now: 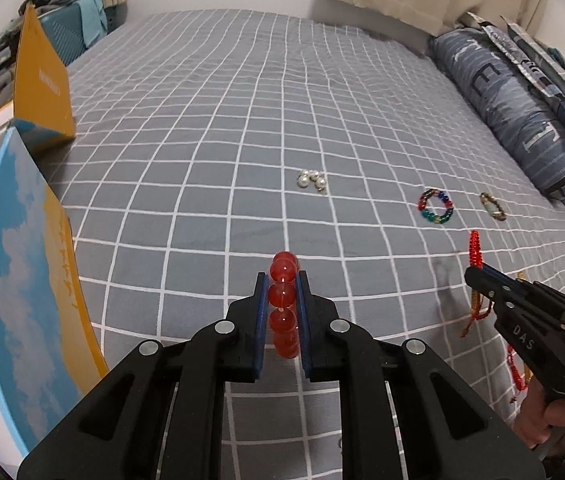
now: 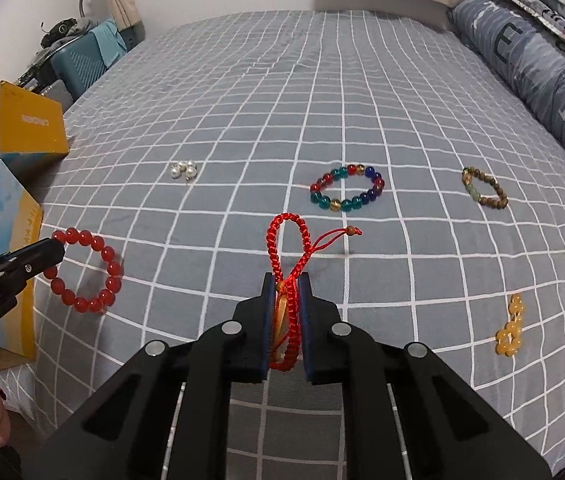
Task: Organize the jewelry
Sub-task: 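Lift both bracelets and carry them toward the white cardboard box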
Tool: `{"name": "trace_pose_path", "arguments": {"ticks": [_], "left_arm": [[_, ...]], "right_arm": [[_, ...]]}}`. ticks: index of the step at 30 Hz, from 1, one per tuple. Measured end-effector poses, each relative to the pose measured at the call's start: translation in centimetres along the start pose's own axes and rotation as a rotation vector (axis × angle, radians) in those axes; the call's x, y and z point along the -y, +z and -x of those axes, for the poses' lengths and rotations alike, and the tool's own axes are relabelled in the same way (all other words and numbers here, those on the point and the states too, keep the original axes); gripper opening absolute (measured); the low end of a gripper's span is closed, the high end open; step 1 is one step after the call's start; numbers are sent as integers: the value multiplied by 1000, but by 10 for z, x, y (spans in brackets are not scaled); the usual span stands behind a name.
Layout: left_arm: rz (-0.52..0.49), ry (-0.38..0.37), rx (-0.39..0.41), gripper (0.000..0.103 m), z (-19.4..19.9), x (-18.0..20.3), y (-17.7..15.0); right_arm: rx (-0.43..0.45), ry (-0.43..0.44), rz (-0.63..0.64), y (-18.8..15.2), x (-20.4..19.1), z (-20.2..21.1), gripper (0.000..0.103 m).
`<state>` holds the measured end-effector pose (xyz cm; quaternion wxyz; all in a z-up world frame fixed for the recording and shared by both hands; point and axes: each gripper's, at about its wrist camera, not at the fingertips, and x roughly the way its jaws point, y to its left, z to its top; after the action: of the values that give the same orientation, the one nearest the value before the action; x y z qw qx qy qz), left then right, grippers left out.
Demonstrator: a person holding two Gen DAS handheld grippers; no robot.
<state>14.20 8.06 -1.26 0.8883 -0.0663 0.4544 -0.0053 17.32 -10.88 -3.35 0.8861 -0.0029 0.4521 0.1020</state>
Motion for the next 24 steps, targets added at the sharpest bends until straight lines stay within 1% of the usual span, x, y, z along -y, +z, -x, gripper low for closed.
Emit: {"name": "trace_pose_path", "arguments": {"ticks": [6,15,19,24], "left_arm": [[-14,2,23,13,13,5,4],[-35,29,59,13,34,6,14],[-38,43,88,13,52,3,22],[-33,56,121,13,75,-5,28]], "right_arm": [[18,-4,18,7,-5,7,11],[48,-9,36,19,-13,20,11],[71,-8,44,30,-18,30,11],[99,12,52,38,-31,44,11]]}}
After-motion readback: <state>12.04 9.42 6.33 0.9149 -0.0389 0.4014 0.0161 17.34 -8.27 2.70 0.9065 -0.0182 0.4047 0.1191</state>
